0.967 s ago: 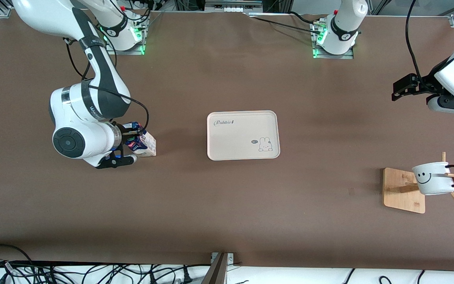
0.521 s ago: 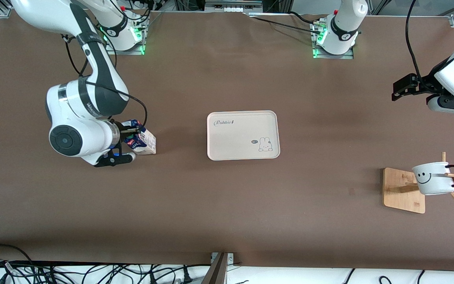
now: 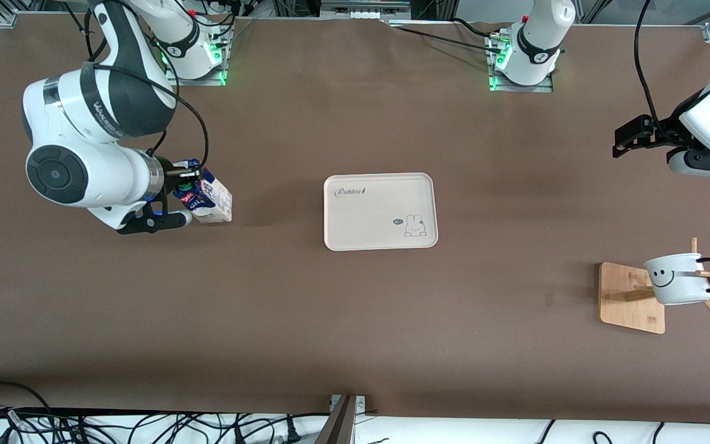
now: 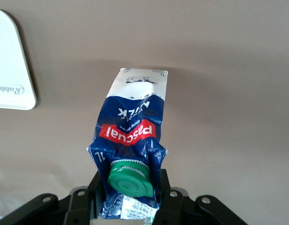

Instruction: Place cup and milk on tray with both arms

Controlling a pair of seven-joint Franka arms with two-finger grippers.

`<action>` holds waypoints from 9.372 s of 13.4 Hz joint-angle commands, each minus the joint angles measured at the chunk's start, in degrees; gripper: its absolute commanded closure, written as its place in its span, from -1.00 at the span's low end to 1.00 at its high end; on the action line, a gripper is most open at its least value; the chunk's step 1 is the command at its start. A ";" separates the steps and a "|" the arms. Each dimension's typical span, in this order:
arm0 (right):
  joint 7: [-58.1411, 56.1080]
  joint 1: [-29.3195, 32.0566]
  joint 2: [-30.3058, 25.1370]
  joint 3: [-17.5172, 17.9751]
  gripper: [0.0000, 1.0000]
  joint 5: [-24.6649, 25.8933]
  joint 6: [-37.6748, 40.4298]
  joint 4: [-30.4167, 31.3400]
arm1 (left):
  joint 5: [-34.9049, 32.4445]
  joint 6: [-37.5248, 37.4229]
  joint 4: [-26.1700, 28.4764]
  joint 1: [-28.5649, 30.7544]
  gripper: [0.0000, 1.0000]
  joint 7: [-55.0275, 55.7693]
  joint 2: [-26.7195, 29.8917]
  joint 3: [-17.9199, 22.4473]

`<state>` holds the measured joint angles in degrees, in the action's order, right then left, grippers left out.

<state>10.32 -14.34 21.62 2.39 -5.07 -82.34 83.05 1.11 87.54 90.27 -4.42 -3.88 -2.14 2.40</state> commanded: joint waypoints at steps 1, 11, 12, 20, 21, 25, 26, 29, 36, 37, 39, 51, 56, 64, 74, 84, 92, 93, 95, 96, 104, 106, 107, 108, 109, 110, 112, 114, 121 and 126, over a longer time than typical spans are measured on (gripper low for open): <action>7.93 -1.39 -0.26 2.78 0.03 -0.90 -0.02 0.62 | -0.40 -1.32 -1.76 0.20 -1.00 -0.60 -0.76 -0.12; 28.69 -6.22 0.71 12.55 0.03 -1.08 -7.65 -1.23 | 1.34 -0.79 -4.12 2.47 -1.00 -0.60 -4.08 1.20; 30.26 -7.27 1.23 12.55 0.03 -1.08 -9.40 -1.23 | 3.36 -0.79 -6.49 3.62 -1.00 -0.60 -6.01 1.29; 28.26 -9.83 6.76 12.55 0.03 -0.73 -18.20 -1.23 | 3.55 0.60 -6.17 5.73 -1.00 -0.07 -11.13 1.38; 28.26 -9.92 6.86 12.55 0.03 -0.73 -18.65 -1.23 | 3.55 3.31 -5.20 6.26 -1.00 -0.07 -10.87 1.38; 27.56 -10.10 6.86 12.55 0.03 -0.38 -18.74 -1.31 | 3.46 17.46 6.99 7.76 -1.00 1.07 -4.91 1.38; 26.60 -10.19 7.73 12.46 0.03 -0.20 -18.91 -1.31 | 3.46 22.19 11.46 8.02 -1.00 2.29 -2.71 1.38; 25.45 -12.46 10.20 12.46 0.03 -0.11 -22.86 -1.31 | 3.99 32.23 20.11 9.07 -1.00 8.52 1.17 1.29; 20.44 -14.58 10.64 12.46 0.03 -0.29 -24.36 -2.19 | 23.75 56.31 27.42 11.80 -1.00 8.63 -3.12 1.20; 20.09 -15.28 10.81 12.46 0.03 -0.12 -24.45 -2.19 | 24.11 58.95 27.50 11.80 -1.00 8.63 -4.18 1.20; 19.65 -15.28 12.13 12.29 0.03 0.32 -24.54 -2.19 | 24.21 63.79 26.98 11.80 -1.00 8.72 -6.72 1.03; 24.83 -15.37 15.12 10.18 0.04 0.68 -24.54 -2.28 | 30.89 65.57 24.43 11.19 0.13 4.06 -9.28 0.67; 34.73 -16.95 15.12 10.62 0.15 0.50 -24.80 -4.73 | 30.89 64.95 24.51 11.63 0.55 3.71 -8.85 0.67; 33.45 -18.01 16.62 10.35 0.16 0.94 -26.21 -5.09 | 30.27 53.71 22.42 11.98 1.00 3.62 -6.47 1.20; 26.32 -19.15 17.06 10.27 -0.97 1.73 -26.65 -4.83 | 20.08 20.41 4.58 10.22 1.00 3.62 -6.82 -3.79; 28.00 -19.33 11.88 10.44 -1.00 0.94 -22.97 -5.27 | 16.21 -7.02 -2.56 9.96 1.00 3.97 -6.73 -12.93; 27.91 -14.33 0.02 9.83 -1.00 1.12 -10.23 -10.61 | 13.66 -18.53 -5.97 5.23 1.00 15.54 -9.01 -15.06; 27.91 -12.75 -1.56 9.91 -1.00 1.29 -8.73 -11.85 | 13.75 -19.94 -7.29 3.73 1.00 19.49 -10.85 -14.97; 27.47 -6.97 -4.90 10.35 -1.00 1.21 -6.88 -12.04 | 13.83 -20.65 -11.06 -1.35 1.00 26.45 -16.46 -14.80; 27.29 -4.15 -6.13 10.70 -1.00 1.03 -6.00 -12.04 | 14.01 -20.48 -12.47 -3.55 1.00 28.47 -19.97 -14.71; 19.86 11.16 -9.58 10.97 -1.00 6.37 0.42 -10.46 | 16.72 -11.10 -28.04 -14.03 1.00 50.54 -44.16 -14.71; 11.77 13.97 -9.31 10.97 -1.00 8.05 -0.01 -8.71 | 19.02 -7.66 -28.13 -15.52 1.00 52.83 -47.94 -14.62; 10.08 14.68 -8.88 10.88 -1.00 9.19 -0.45 -7.74 | 19.02 -7.21 -28.31 -16.57 1.00 52.93 -48.65 -14.62; 9.54 15.04 -8.87 10.88 -1.00 10.33 -2.20 -5.90 | 19.02 -6.51 -28.13 -17.02 1.00 52.84 -48.92 -14.62; 8.41 15.30 -8.96 10.88 -1.00 11.48 -4.65 -3.88 | 19.28 -6.16 -27.70 -16.94 1.00 53.10 -49.27 -14.71; 5.87 15.82 -9.05 10.88 -1.00 12.53 -6.94 -1.86 | 20.85 -6.15 -27.52 -17.02 1.00 53.02 -50.49 -14.62; 3.13 16.97 -9.40 10.88 -1.00 12.89 -11.16 1.92 | 22.80 -4.14 -27.52 -17.37 1.00 52.58 -52.35 -14.62; 1.02 17.32 -9.66 10.88 -1.00 12.89 -11.97 2.73 | 22.36 -3.52 -26.12 -17.64 1.00 52.05 -52.70 -14.53; -4.00 17.24 -10.54 10.44 -1.00 12.19 -10.83 1.76 | 22.36 0.79 -24.97 -17.02 -0.99 53.02 -53.93 -14.36; -4.61 17.15 -10.63 8.08 -1.00 11.76 -11.18 1.50 | 22.19 -1.13 -26.02 -16.06 -1.00 53.28 -51.04 -14.09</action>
<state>7.10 2.22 12.03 11.39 6.96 -93.53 83.86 23.23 87.92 64.53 -21.26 49.31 -55.86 -12.05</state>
